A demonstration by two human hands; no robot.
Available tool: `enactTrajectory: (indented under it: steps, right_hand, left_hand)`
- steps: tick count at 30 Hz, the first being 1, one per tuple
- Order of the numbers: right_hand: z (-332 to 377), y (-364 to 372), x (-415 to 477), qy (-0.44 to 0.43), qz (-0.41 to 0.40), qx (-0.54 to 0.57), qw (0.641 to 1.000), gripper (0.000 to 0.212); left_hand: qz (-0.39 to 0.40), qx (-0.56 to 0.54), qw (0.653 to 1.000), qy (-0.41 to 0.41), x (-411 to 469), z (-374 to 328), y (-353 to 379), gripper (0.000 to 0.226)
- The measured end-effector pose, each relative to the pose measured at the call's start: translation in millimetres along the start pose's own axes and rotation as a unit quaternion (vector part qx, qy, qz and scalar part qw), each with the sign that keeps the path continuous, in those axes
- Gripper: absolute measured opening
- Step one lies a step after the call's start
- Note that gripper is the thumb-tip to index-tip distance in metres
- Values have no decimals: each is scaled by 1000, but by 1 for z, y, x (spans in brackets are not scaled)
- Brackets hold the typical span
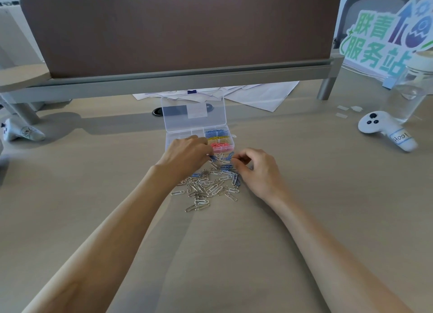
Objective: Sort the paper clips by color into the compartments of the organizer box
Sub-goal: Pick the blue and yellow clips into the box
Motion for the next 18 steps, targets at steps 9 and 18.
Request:
enactTrajectory:
  steps: [9, 18]
  right_hand:
    - [3, -2, 0, -3, -8, 0, 1000, 5]
    - [3, 2, 1, -16, 1, 12, 1000, 5]
  left_hand:
    - [-14, -16, 1000, 13, 0, 6, 1, 19]
    - [-2, -168, 984, -58, -3, 16, -2, 12]
Point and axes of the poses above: each hand's wrist, its own x-axis towards the middle knuckle, its own y-axis out of the palm, z = x × y, the point moved 8 cm from there along x, towards the middle knuckle, and after that the axes turned 2 degrees about -z, right-handed, at the moved point
